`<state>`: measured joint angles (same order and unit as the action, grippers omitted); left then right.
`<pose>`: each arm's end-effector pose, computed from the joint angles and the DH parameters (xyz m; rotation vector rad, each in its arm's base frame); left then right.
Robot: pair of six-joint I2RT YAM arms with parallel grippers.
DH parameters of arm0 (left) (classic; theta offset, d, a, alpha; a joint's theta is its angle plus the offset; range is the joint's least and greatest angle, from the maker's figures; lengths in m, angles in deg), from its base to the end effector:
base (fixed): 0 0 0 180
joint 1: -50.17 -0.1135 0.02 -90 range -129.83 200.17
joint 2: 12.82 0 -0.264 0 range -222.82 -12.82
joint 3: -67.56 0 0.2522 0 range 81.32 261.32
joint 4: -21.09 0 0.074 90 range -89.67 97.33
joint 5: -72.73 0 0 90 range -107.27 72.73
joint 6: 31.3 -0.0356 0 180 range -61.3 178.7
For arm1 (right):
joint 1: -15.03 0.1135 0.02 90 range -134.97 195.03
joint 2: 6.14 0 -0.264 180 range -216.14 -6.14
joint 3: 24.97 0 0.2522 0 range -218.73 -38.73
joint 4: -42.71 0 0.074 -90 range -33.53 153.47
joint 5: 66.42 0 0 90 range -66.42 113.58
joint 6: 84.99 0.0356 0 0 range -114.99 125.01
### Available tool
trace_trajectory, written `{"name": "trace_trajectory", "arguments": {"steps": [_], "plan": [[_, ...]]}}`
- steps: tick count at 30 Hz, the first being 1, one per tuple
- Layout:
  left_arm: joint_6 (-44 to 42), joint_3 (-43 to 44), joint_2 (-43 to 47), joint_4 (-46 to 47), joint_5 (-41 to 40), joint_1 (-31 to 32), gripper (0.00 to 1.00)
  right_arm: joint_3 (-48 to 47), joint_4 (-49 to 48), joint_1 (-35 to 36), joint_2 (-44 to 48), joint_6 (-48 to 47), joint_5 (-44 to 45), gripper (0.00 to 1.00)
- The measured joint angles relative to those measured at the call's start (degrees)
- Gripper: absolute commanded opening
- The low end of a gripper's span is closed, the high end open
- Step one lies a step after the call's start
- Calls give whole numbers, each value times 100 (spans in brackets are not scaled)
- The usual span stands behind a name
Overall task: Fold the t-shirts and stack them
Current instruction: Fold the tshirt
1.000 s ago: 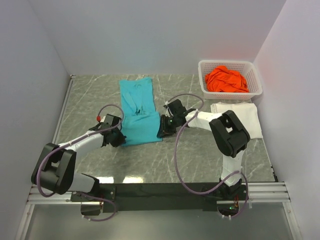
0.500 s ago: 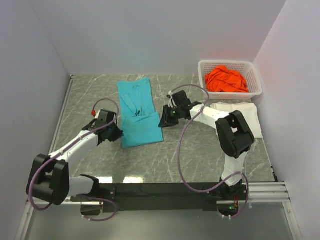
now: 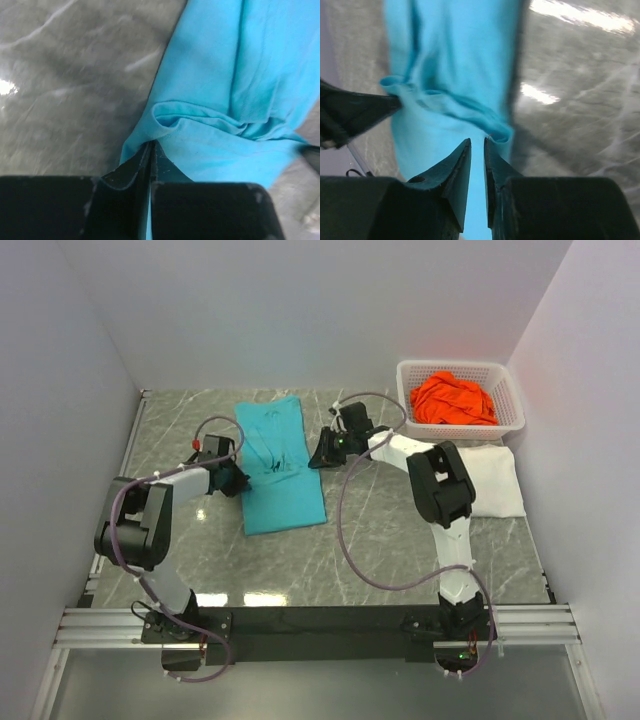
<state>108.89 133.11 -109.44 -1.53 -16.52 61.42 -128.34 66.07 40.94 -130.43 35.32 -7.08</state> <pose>0.3249 -0.0651 0.1573 -0.8506 2.4226 -0.4446 0.4231 0.2257 0.1685 -0.1899 2.4726 1.0850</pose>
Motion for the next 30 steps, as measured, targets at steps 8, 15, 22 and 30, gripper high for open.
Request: {"name": "trace_trajectory", "arguments": {"steps": [8, 15, 22, 30], "plan": [[52, -37, -227, 492, 516, -490, 13, 2, -271, -260, -492, 286, -184, 22], [57, -358, 407, 280, 695, -479, 41, 212, -57, -328, -184, 116, 83, 27], [70, -546, 2339, -667, 55, 20, 77, 1049, 426, -140, 1303, -101, 815, 50], [251, -1318, 2940, -1742, -684, 975, 80, 1733, 1316, 822, 2131, -50, 2273, 63]]}}
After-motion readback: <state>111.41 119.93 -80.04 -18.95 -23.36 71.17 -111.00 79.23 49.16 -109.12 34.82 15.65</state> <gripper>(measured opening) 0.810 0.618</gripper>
